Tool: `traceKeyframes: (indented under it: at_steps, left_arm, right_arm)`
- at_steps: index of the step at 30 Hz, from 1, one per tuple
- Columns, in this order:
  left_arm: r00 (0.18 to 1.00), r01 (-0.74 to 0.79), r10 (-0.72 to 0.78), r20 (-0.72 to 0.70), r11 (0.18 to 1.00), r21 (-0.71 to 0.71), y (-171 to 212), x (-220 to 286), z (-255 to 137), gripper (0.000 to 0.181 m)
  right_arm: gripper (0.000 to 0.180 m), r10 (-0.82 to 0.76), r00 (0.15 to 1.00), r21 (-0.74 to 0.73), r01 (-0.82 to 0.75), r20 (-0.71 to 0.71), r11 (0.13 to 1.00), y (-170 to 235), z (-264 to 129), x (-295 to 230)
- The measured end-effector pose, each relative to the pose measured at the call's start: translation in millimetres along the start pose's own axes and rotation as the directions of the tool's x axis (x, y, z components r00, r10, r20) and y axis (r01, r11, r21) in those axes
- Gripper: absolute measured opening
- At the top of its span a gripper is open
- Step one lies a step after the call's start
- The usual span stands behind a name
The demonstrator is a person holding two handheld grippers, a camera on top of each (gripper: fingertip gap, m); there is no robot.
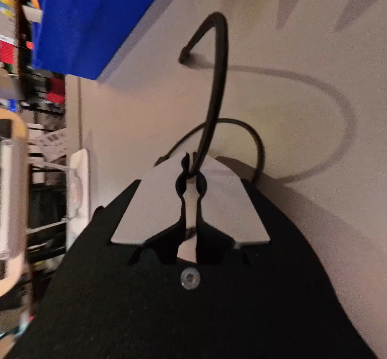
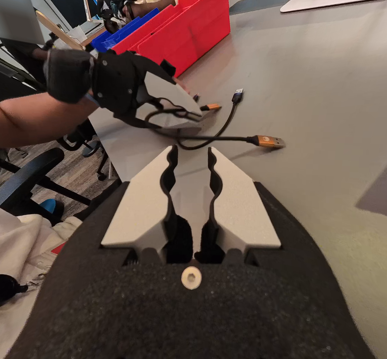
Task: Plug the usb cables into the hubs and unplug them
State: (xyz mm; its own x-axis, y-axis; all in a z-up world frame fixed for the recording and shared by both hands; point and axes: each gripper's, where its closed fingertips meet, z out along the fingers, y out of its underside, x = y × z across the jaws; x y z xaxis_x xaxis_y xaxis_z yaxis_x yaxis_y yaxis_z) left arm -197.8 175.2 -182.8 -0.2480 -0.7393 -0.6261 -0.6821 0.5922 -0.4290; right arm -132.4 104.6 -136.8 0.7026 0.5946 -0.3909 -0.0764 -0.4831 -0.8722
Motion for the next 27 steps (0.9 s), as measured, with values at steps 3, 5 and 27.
traceKeyframes:
  at_steps: [3, 5, 27]
  left_arm:
    - [0.955, 0.248, -0.233, -0.185, 0.967, 0.060, -18.3, 15.9, -21.9, 0.031]
    - [0.866, 0.409, -0.363, -0.345, 0.910, 0.070, -32.8, 29.1, -42.8, 0.044]
    - [0.825, 0.565, -0.540, 0.166, 0.789, -0.241, 205.6, -169.8, -173.8, 0.039]
  right_arm:
    - [0.028, 0.004, 1.000, -0.005, -0.004, 0.010, 1.000, 1.1, 1.1, -2.0]
    - [0.028, -0.001, 1.000, -0.007, 0.001, 0.009, 1.000, 1.4, 1.1, -2.3]
    - [0.028, 0.042, 0.999, 0.008, -0.042, 0.023, 0.999, -2.2, 1.7, 2.8]
